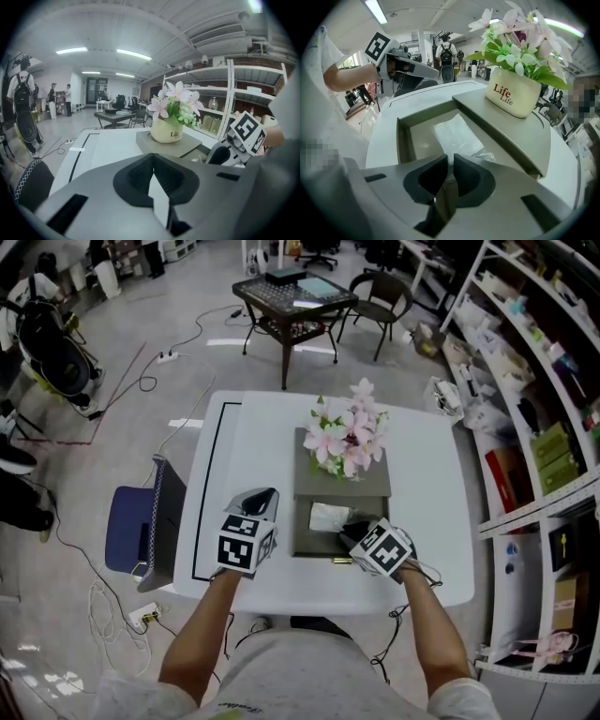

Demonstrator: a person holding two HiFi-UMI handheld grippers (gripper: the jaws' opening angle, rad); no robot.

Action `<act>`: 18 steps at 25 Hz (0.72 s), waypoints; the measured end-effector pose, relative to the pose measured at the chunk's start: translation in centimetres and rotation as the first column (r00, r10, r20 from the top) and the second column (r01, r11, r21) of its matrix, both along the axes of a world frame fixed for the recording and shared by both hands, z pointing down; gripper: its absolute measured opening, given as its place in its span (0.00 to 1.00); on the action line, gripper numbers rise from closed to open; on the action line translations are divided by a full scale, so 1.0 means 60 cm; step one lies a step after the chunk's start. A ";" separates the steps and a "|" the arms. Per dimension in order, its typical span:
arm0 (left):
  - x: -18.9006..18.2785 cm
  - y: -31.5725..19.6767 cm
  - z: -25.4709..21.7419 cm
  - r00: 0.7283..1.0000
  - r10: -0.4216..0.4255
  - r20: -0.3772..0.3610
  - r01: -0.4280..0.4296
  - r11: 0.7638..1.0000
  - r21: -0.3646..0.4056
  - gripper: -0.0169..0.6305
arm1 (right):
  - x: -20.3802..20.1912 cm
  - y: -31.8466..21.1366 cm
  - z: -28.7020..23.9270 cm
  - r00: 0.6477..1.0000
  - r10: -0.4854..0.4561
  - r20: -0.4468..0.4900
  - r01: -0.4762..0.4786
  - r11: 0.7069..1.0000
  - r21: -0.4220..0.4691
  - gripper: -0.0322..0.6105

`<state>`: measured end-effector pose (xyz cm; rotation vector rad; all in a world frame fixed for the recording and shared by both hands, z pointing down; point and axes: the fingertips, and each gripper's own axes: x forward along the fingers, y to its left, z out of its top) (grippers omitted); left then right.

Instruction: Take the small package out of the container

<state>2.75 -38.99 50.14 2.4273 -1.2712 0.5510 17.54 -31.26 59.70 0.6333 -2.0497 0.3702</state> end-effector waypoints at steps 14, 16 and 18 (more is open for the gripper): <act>0.003 0.018 -0.013 1.000 0.022 -0.006 -0.022 1.000 0.003 0.04 | 0.002 0.005 -0.038 0.996 0.065 0.059 -0.068 0.996 0.063 0.06; 0.007 0.025 -0.016 0.999 0.035 -0.005 -0.035 0.999 0.009 0.04 | 0.006 0.009 -0.047 0.993 0.095 0.077 -0.101 0.992 0.079 0.06; 0.008 0.030 -0.020 0.999 0.049 -0.004 -0.049 0.999 0.016 0.04 | 0.008 0.013 -0.056 0.987 0.126 0.095 -0.135 0.986 0.094 0.06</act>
